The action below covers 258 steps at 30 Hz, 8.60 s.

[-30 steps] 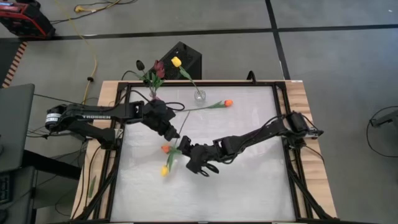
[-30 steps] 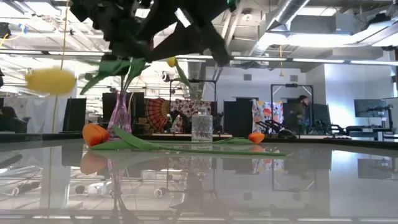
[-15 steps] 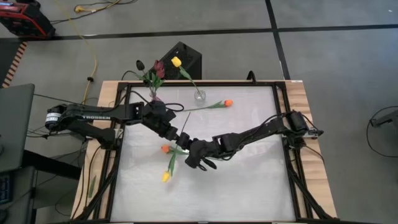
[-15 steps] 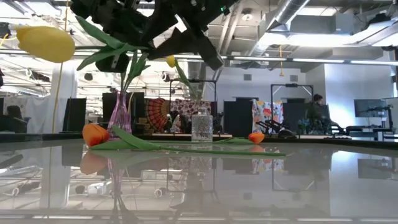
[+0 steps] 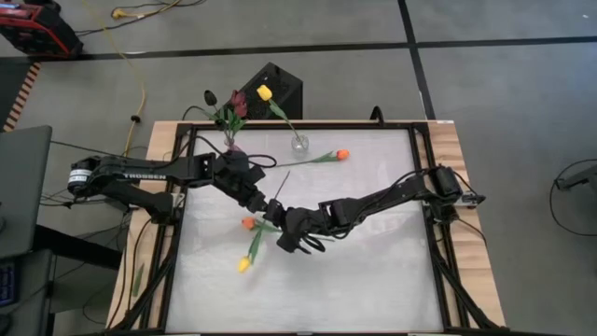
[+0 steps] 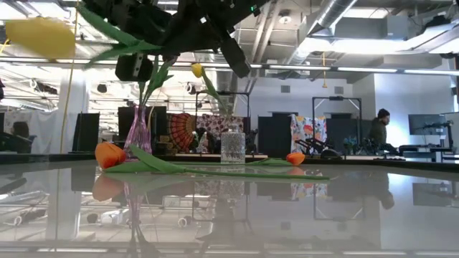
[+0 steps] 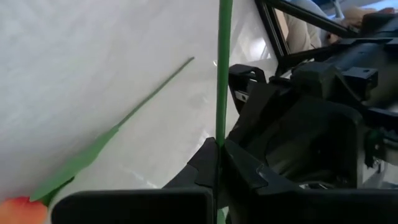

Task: Sort flowers into vase by color
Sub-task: Put the yellow flower into the transparent vase

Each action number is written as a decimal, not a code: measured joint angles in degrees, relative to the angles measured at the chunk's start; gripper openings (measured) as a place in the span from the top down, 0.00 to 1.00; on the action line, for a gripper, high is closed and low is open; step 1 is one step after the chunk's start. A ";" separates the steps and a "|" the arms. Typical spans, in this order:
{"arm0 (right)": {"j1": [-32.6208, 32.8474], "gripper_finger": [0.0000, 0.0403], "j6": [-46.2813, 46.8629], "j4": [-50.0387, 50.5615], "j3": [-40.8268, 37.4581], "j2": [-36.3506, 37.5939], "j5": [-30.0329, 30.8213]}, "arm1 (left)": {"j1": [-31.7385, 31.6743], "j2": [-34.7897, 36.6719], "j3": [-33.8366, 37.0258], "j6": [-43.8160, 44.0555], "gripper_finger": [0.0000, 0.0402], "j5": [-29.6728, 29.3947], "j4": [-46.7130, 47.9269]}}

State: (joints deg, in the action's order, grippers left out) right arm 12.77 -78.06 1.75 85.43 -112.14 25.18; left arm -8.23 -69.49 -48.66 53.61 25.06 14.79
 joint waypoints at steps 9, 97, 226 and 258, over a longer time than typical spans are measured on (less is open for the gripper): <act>1.04 0.95 4.97 4.34 0.02 0.19 0.55 | -0.42 0.21 0.00 -4.26 0.96 -0.61 0.60; -45.86 0.95 88.57 -76.03 -29.20 1.95 -37.38 | 16.46 29.70 46.92 -31.47 0.96 -40.59 -38.12; -51.82 0.95 60.84 24.76 -15.06 20.68 -21.37 | 16.45 29.68 46.97 -30.95 0.96 -38.84 -36.20; -8.20 0.95 87.19 -63.69 -60.33 35.08 -20.28 | 16.47 18.62 38.72 -48.73 0.94 -33.76 -71.23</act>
State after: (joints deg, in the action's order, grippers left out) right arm 4.57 9.13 -61.94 25.10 -77.06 4.91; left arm 8.24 -50.88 -9.95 4.88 -8.70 -56.45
